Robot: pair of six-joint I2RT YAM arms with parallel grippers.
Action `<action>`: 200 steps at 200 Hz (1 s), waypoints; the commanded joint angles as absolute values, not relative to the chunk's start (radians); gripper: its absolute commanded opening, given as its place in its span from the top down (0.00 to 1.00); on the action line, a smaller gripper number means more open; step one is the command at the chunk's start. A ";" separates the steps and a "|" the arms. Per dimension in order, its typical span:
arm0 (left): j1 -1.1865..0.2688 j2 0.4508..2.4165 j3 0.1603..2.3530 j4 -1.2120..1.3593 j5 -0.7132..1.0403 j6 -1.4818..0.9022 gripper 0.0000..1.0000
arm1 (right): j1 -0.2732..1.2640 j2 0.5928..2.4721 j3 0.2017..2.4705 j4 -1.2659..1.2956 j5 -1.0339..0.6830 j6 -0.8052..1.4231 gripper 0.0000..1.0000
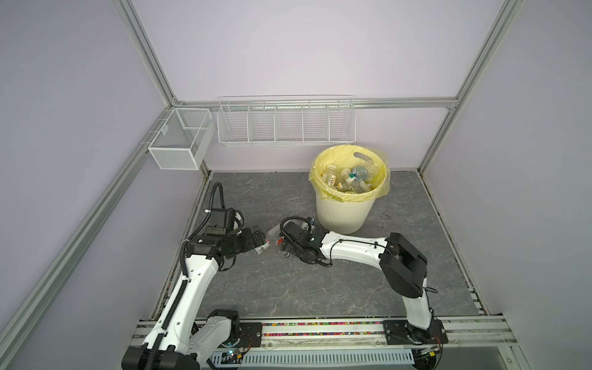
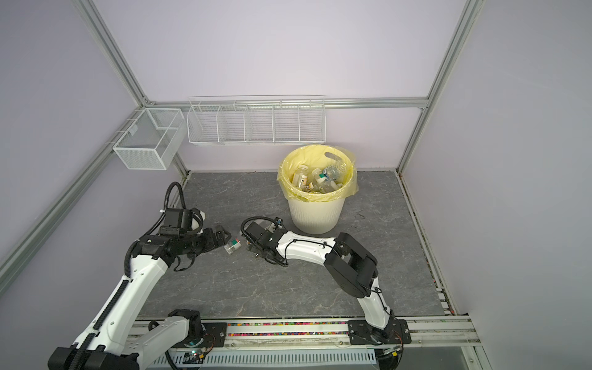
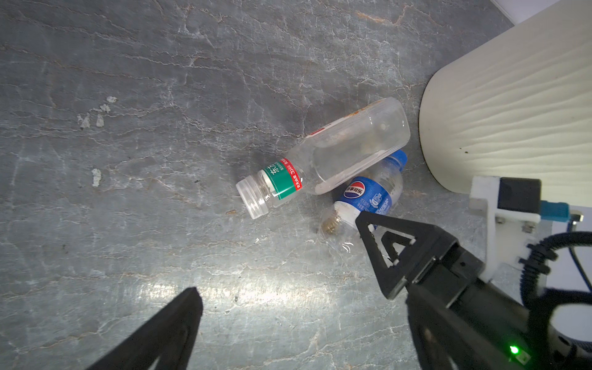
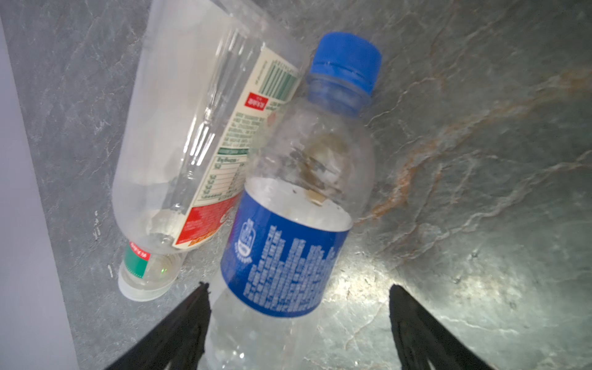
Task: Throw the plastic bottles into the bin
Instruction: 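Close the right gripper around the blue-labelled Pepsi water bottle and lift it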
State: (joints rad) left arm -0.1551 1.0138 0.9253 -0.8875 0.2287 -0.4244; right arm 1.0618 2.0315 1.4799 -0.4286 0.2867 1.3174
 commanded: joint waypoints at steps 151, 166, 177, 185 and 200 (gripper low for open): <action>-0.149 0.991 0.911 -0.878 0.248 -0.408 0.00 | 1.054 2.088 1.484 -0.450 0.289 1.401 0.08; -0.149 0.992 0.910 -0.879 0.245 -0.410 0.00 | 1.055 2.088 1.476 -0.443 0.287 1.401 0.11; -0.149 0.993 0.911 -0.879 0.246 -0.410 0.00 | 1.056 2.085 1.471 -0.441 0.288 1.398 0.13; -0.149 0.993 0.910 -0.880 0.245 -0.410 0.00 | 1.057 2.083 1.469 -0.440 0.294 1.390 0.14; -0.149 0.994 0.911 -0.880 0.245 -0.410 0.00 | 1.061 2.083 1.464 -0.442 0.300 1.388 0.15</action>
